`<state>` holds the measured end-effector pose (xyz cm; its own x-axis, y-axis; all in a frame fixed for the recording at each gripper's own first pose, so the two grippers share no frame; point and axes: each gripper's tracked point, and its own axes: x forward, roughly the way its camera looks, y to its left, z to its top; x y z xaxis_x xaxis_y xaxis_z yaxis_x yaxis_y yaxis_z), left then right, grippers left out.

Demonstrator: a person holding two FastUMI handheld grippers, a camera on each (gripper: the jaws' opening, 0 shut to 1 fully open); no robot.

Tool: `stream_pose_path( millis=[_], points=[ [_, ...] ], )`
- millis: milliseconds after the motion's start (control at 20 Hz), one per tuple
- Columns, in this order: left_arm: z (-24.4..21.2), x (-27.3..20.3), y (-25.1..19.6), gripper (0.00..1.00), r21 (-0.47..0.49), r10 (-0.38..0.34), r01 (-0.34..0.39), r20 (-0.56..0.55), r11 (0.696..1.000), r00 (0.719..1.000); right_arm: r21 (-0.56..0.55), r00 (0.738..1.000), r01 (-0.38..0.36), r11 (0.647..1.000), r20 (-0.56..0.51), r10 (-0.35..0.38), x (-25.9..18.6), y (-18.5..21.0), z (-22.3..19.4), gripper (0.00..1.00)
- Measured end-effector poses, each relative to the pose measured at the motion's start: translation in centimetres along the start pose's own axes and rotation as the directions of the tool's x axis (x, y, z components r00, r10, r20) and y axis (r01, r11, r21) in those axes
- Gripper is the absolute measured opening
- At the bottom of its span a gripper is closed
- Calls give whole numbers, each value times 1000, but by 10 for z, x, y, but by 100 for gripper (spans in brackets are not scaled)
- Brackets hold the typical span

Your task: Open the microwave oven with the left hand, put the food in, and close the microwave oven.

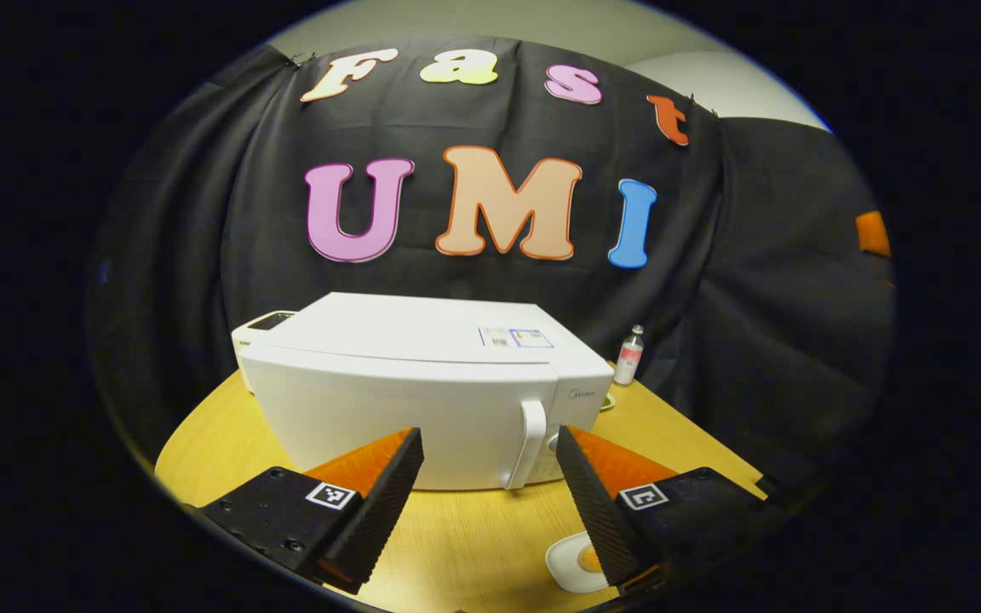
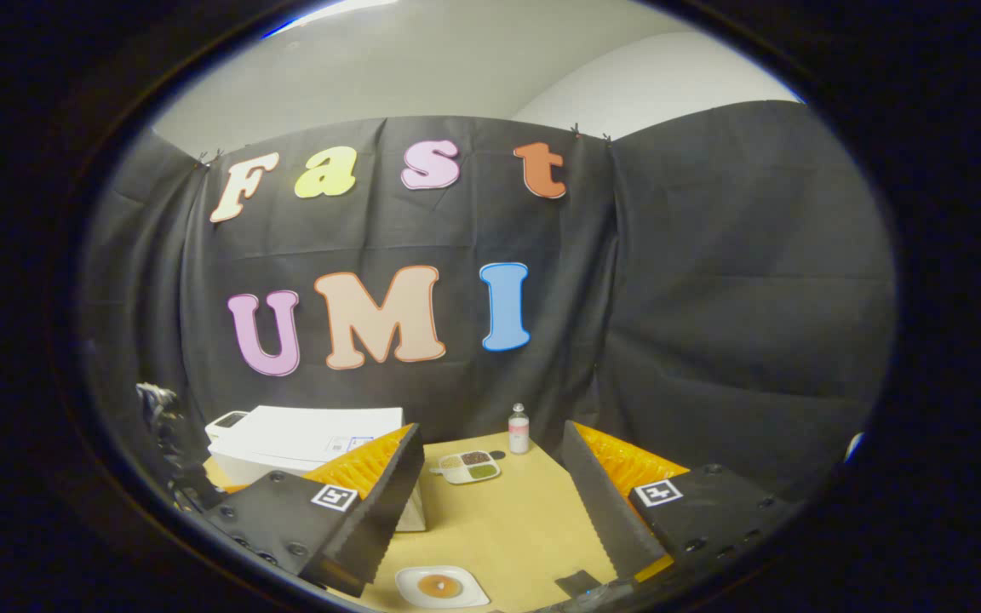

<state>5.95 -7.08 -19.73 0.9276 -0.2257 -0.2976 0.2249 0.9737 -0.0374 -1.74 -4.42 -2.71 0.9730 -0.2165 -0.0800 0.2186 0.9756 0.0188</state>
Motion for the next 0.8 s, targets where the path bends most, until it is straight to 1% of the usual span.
stream_pose_path(
  millis=[50,100,150,250,300,350,550,600,750,800],
  points=[
    [-12,8,-4,97,6,-10,11,-14,1000,1000,-3,1000,13,1000,-1,-13,-3,-2,0,96],
    [-25,17,-7,96,8,-19,19,-40,1000,999,-6,1000,28,1000,-2,-28,-6,-4,0,100],
    [-36,24,-11,96,6,-31,31,-59,1000,998,-8,999,41,999,-1,-41,-9,-7,0,96],
    [-53,39,-19,97,7,-56,57,-91,998,994,-10,998,70,998,1,-69,-15,-12,-1,96],
    [-59,45,-22,97,19,-62,64,-105,998,993,-10,996,84,996,-2,-84,-18,-13,0,100],
    [-65,54,-25,97,32,-64,68,-117,997,991,-8,995,98,995,-7,-98,-20,-16,-2,96],
    [-82,78,-30,97,37,-63,69,-139,997,988,-6,987,160,987,-26,-160,-25,-26,-6,96],
    [-85,84,-29,97,42,-57,64,-139,997,989,-11,984,175,985,-33,-175,-26,-29,-7,100],
    [-95,102,-22,97,51,-38,46,-160,998,986,-28,976,209,977,-56,-211,-28,-36,-14,100],
    [-98,106,-21,96,47,-35,44,-169,998,985,-29,974,217,976,-60,-218,-27,-36,-15,96]
  ],
)
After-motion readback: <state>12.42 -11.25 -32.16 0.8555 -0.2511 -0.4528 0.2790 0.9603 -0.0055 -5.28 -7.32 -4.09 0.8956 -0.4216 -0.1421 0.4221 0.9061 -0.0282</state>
